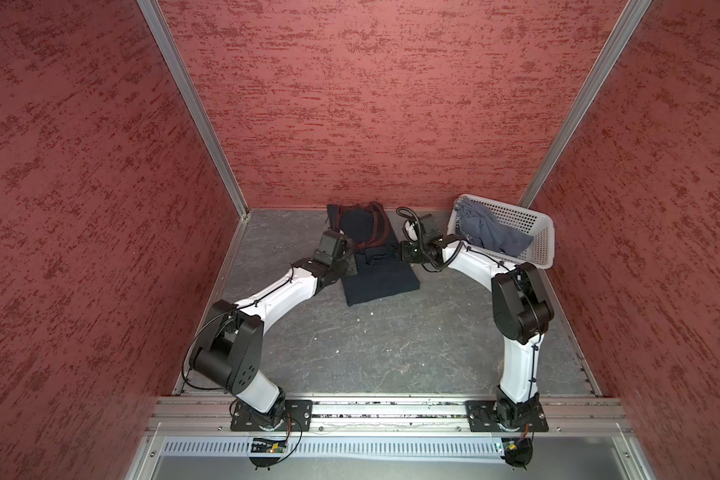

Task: Fold and stack the tank tops
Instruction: 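Lay the folded hem down near the neckline and open both grippers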

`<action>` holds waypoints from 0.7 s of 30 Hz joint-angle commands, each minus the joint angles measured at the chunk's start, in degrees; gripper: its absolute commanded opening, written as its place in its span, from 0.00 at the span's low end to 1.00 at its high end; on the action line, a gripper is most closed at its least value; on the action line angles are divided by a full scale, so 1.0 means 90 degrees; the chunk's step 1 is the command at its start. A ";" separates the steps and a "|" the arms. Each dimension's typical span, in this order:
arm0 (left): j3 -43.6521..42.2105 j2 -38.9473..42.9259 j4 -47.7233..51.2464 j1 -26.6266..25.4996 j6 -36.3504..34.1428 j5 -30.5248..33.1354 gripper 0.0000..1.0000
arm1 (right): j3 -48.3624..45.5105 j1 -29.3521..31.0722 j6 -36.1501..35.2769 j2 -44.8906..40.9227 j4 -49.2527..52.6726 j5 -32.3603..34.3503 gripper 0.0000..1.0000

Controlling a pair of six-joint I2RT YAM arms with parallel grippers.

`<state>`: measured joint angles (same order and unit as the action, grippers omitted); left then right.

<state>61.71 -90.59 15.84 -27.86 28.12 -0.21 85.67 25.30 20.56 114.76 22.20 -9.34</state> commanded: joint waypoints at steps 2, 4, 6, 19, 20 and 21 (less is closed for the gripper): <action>0.0060 -0.0581 -0.0055 -0.0220 0.0378 -0.0219 0.44 | 0.0064 0.0275 0.0002 0.0227 -0.0216 -0.0238 0.42; 0.0198 -0.0906 -0.0236 -0.0168 0.0391 -0.0332 0.42 | 0.0210 0.0280 0.0018 0.0427 -0.0273 -0.0298 0.40; 0.0370 -0.1235 -0.0401 -0.0049 0.0392 -0.0408 0.41 | 0.0491 0.0273 -0.0003 0.0685 -0.0222 -0.0248 0.39; 0.2420 -0.3111 -0.0239 0.0947 0.0186 -0.0805 0.41 | 0.2965 -0.0114 -0.0126 0.2327 0.0696 0.0335 0.32; 0.2541 -0.3240 -0.0186 0.1005 0.0169 -0.0849 0.41 | 0.3148 -0.0147 -0.0128 0.2434 0.0802 0.0406 0.32; 0.2632 -0.3328 -0.0137 0.1049 0.0144 -0.0879 0.41 | 0.3330 -0.0180 -0.0149 0.2525 0.0952 0.0471 0.32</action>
<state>83.42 -117.93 12.93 -19.42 30.81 -6.70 111.61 24.73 20.29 135.44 26.24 -8.23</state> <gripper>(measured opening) 0.409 0.324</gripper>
